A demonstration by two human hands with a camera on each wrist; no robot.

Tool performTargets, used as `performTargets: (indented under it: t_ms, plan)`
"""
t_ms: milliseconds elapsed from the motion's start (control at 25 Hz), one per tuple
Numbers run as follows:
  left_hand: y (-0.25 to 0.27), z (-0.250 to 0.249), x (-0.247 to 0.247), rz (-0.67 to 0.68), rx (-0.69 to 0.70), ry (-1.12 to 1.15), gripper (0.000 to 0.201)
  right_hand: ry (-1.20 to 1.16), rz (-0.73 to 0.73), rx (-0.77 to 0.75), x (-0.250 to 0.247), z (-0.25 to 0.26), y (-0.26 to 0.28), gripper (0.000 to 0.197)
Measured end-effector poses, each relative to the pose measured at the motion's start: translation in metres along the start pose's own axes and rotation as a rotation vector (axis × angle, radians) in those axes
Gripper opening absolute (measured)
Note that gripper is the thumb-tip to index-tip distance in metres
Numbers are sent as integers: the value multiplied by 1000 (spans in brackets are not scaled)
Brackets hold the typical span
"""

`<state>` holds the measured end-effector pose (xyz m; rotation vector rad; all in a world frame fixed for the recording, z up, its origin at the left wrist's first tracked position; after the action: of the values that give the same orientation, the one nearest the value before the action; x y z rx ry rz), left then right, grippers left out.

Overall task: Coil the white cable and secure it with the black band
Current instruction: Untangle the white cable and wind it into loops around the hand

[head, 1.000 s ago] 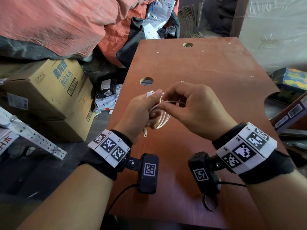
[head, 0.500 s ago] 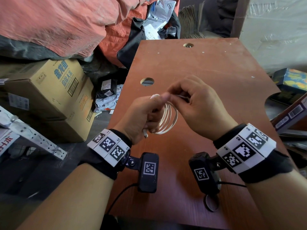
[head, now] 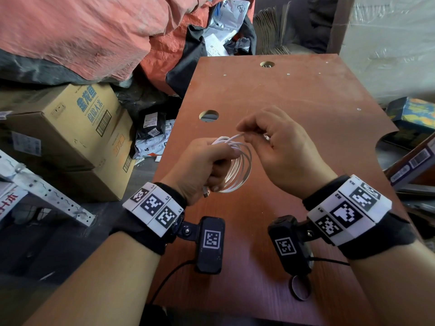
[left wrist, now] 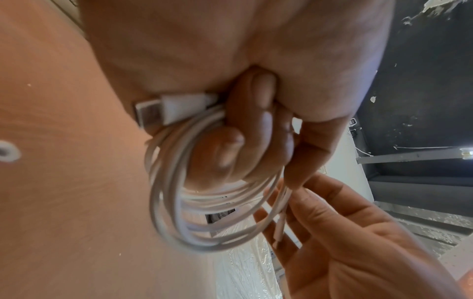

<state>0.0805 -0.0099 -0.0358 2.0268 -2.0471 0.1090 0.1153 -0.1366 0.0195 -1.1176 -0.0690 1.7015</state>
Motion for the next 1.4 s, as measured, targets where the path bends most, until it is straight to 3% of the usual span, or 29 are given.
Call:
performTargets:
  t_ms: [200, 520, 680, 920, 1040, 1160, 1280, 1400]
  plan:
    - [0, -2, -3, 5, 16, 53, 28, 9, -7, 28, 0, -4, 1, 5]
    - [0, -4, -10, -23, 47, 115, 10, -35, 123, 112, 8, -5, 4, 15]
    - [0, -3, -10, -27, 18, 124, 26, -54, 169, 130, 8, 4, 8, 21]
    - [3, -2, -6, -22, -45, 57, 26, 56, 359, 102, 21, 10, 13, 54]
    - [3, 0, -6, -25, -60, -12, 27, 130, 387, 78, 26, 11, 16, 77]
    - [4, 1, -4, 1, -82, -48, 18, 117, 403, 27, 28, 16, 17, 83]
    - [5, 4, -2, 34, -114, -98, 17, 101, 474, -8, 37, 15, 20, 80]
    - [6, 5, -1, 40, -109, -88, 16, 95, 503, 15, 41, 12, 21, 55]
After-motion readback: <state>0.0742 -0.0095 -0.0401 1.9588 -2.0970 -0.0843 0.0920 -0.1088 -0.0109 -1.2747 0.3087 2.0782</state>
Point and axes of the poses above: each hand's wrist, its own y-axis away from the middle knuckle, its own x-axis out of the palm, z = x × y, the point moved 7 cm from there along -y, towards the middle knuckle, and after that the axes turned 5 degrees about y, right-handed, at the moved point
